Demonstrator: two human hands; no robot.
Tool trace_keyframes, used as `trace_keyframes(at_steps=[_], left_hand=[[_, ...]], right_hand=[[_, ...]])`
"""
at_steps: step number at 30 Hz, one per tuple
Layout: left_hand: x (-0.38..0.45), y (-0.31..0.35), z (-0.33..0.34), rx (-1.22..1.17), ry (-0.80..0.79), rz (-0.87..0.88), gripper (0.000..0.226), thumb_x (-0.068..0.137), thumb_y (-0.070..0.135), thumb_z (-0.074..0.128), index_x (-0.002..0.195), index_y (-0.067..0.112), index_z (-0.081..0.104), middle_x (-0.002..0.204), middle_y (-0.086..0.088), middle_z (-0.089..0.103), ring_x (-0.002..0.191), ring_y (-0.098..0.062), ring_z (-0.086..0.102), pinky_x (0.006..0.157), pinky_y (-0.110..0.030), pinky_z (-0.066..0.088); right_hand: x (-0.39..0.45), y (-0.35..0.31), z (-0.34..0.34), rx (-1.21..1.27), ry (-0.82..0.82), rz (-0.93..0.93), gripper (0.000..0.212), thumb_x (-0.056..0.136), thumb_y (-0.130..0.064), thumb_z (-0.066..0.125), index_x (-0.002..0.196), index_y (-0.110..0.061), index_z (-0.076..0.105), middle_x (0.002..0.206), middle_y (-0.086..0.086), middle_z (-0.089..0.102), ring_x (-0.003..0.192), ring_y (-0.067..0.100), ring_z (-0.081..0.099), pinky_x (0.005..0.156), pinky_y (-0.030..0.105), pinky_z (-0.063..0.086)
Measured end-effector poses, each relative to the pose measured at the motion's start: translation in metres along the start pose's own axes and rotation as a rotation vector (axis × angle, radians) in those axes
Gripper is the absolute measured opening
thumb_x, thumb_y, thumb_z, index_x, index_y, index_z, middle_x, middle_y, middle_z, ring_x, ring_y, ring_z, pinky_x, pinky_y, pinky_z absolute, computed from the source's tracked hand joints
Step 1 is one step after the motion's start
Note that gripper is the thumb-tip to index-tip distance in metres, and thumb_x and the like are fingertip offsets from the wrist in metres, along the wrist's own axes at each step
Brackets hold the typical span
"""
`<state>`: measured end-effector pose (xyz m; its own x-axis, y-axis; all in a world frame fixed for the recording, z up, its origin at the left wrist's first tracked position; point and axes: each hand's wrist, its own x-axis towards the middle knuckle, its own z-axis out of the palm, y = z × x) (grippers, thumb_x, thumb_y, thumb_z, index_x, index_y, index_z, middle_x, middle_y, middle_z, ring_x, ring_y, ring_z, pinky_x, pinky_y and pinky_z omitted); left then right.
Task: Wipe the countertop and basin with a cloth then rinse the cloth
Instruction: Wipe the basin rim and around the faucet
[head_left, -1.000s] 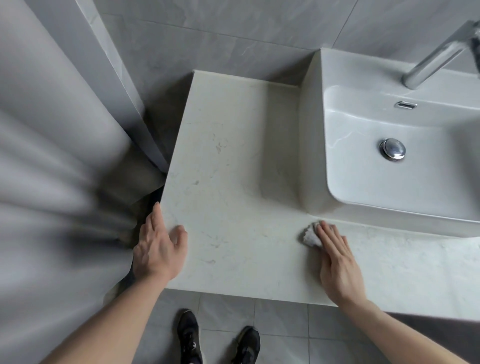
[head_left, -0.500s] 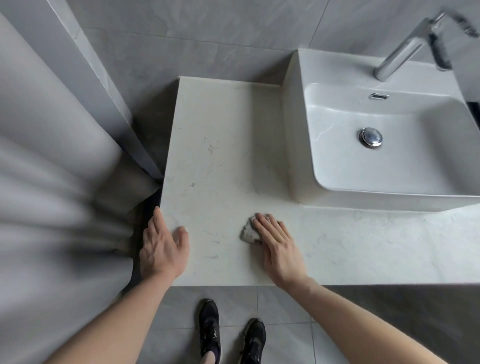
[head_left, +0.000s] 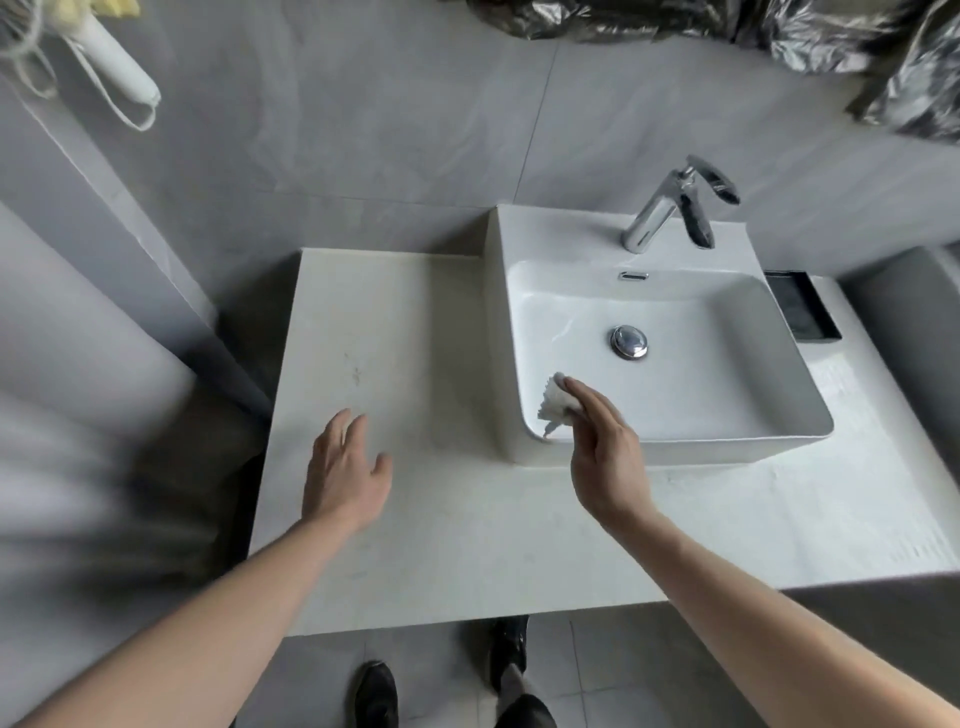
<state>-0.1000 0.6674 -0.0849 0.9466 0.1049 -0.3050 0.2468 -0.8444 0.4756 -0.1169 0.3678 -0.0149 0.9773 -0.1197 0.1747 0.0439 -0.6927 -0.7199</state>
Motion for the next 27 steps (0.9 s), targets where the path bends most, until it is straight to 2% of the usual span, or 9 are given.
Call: trace_keyframes(at_steps=[4,7,12,14,15,17,18,23,27], left_hand=[[0.032,0.085,0.003,-0.188,-0.024,0.141,0.056,0.101,0.033,0.055,0.152,0.013,0.045,0.159,-0.004,0.038,0.148,-0.023,0.037,0.121,-0.033,0.028],[0.046,0.142,0.012,-0.301,-0.026,0.092,0.054,0.103,0.036,0.053,0.152,0.015,0.045,0.159,-0.002,0.04,0.147,-0.019,0.039,0.12,-0.03,0.028],[0.059,0.209,0.041,-0.469,-0.107,-0.081,0.058,0.101,0.041,0.049,0.155,0.022,0.037,0.158,0.0,0.043,0.142,-0.022,0.045,0.115,-0.034,0.035],[0.067,0.225,0.051,-0.538,-0.09,-0.131,0.056,0.101,0.036,0.049,0.153,0.02,0.036,0.156,-0.001,0.046,0.137,-0.023,0.048,0.112,-0.035,0.037],[0.071,0.231,0.056,-0.559,-0.075,-0.164,0.058,0.103,0.032,0.047,0.157,0.016,0.031,0.16,-0.005,0.041,0.142,-0.025,0.044,0.116,-0.035,0.034],[0.08,0.237,0.066,-0.528,-0.041,-0.241,0.061,0.107,0.027,0.042,0.161,0.008,0.021,0.166,-0.012,0.031,0.15,-0.028,0.035,0.122,-0.036,0.027],[0.084,0.238,0.07,-0.486,-0.011,-0.268,0.059,0.107,0.025,0.041,0.161,0.007,0.022,0.165,-0.015,0.033,0.15,-0.031,0.036,0.12,-0.037,0.029],[0.087,0.241,0.08,-0.321,0.099,-0.247,0.05,0.106,0.019,0.043,0.155,0.008,0.036,0.144,-0.023,0.057,0.131,-0.041,0.055,0.102,-0.042,0.044],[0.088,0.24,0.082,-0.258,0.118,-0.223,0.05,0.106,0.021,0.043,0.154,0.008,0.038,0.14,-0.022,0.06,0.124,-0.042,0.059,0.097,-0.042,0.048]], right_hand=[[0.088,0.005,-0.014,0.019,0.107,-0.022,0.042,0.105,-0.002,0.045,0.141,-0.016,0.061,0.144,-0.008,0.062,0.132,0.006,0.056,0.107,0.01,0.037],[0.142,0.026,-0.023,0.009,0.101,0.005,0.042,0.105,-0.004,0.043,0.141,-0.015,0.06,0.145,-0.007,0.061,0.133,0.011,0.055,0.105,0.003,0.032],[0.197,0.07,-0.041,-0.024,0.042,0.018,0.042,0.106,-0.012,0.041,0.143,-0.02,0.058,0.148,-0.007,0.058,0.135,0.015,0.053,0.111,0.029,0.042],[0.211,0.087,-0.045,-0.031,0.029,0.03,0.042,0.106,-0.011,0.041,0.144,-0.019,0.058,0.149,-0.005,0.057,0.136,0.015,0.052,0.112,0.029,0.041],[0.219,0.093,-0.046,-0.037,0.014,0.037,0.042,0.106,-0.011,0.041,0.144,-0.018,0.058,0.15,-0.004,0.057,0.136,0.016,0.051,0.112,0.027,0.04],[0.238,0.098,-0.039,-0.053,-0.012,0.025,0.043,0.105,-0.009,0.04,0.144,-0.017,0.057,0.15,-0.002,0.056,0.137,0.018,0.051,0.107,0.02,0.037],[0.251,0.098,-0.034,-0.064,-0.017,0.016,0.044,0.104,-0.008,0.039,0.143,-0.018,0.057,0.15,-0.002,0.056,0.136,0.019,0.051,0.104,0.019,0.038],[0.309,0.096,-0.014,-0.129,0.0,0.062,0.054,0.089,0.007,0.039,0.135,-0.015,0.057,0.145,0.006,0.053,0.135,0.027,0.044,0.108,0.035,0.037],[0.325,0.112,0.015,-0.28,-0.075,0.088,0.058,0.084,0.001,0.043,0.141,-0.006,0.051,0.148,0.014,0.048,0.141,0.041,0.038,0.125,0.043,0.024]])
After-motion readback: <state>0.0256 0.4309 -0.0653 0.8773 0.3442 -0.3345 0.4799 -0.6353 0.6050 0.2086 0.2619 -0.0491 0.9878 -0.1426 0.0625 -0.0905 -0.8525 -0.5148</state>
